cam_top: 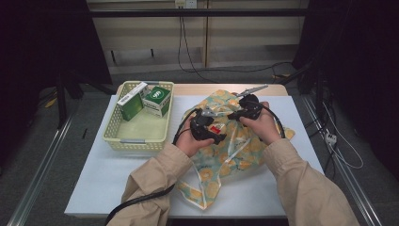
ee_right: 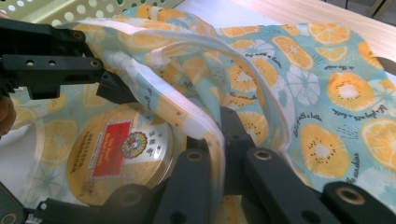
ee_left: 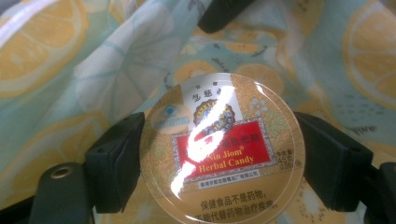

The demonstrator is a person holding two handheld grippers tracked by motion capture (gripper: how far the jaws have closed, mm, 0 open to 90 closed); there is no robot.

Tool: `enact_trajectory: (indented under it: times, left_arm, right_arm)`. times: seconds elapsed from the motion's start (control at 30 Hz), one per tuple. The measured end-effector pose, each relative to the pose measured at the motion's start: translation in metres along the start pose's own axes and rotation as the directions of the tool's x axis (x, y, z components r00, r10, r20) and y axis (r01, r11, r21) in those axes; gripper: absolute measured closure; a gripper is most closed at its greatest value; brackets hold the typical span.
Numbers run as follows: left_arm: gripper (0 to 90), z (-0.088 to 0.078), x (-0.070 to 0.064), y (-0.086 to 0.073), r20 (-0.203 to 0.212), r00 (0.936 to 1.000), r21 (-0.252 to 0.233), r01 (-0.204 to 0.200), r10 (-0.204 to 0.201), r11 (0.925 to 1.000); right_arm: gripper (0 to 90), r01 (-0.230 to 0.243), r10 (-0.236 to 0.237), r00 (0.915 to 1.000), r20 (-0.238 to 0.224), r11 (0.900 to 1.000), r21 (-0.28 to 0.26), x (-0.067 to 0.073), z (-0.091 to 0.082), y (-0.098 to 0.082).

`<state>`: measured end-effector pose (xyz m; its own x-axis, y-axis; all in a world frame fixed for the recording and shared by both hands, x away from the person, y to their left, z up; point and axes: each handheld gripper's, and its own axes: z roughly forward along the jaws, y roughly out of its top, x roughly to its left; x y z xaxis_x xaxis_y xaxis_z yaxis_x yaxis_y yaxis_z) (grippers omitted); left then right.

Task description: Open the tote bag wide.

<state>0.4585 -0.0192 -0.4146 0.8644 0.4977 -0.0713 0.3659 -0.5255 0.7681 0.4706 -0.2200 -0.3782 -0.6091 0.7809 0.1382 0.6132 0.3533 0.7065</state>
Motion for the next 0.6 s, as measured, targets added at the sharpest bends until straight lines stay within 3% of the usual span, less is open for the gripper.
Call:
enact_trajectory:
  times: [0.1, 0.13, 0.17, 0.6]
  left_arm:
    - [20.8, 0.004, 0.003, 0.000, -0.009, 0.9999, 0.003, 0.014, -0.014, 0.9999]
    - [20.8, 0.005, 0.002, 0.000, -0.048, 0.9988, 0.014, 0.010, -0.010, 0.9999]
    - [20.8, 0.007, 0.005, -0.001, -0.015, 0.9998, 0.010, 0.014, -0.014, 0.9998]
    - [20.8, 0.031, 0.015, -0.003, -0.049, 0.9983, 0.022, 0.031, -0.030, 0.9993]
  right_arm:
    - [89.9, -0.001, 0.001, 1.0000, 0.000, 1.000, 0.006, -0.002, 0.004, -0.001]
    - [89.9, -0.004, 0.004, 1.0000, -0.002, 1.000, 0.004, -0.003, 0.005, -0.001]
    - [89.9, -0.012, 0.012, 0.9999, -0.004, 1.000, 0.004, -0.005, 0.006, -0.002]
    - [89.9, -0.022, 0.022, 0.9997, -0.014, 1.000, 0.012, -0.009, 0.008, -0.003]
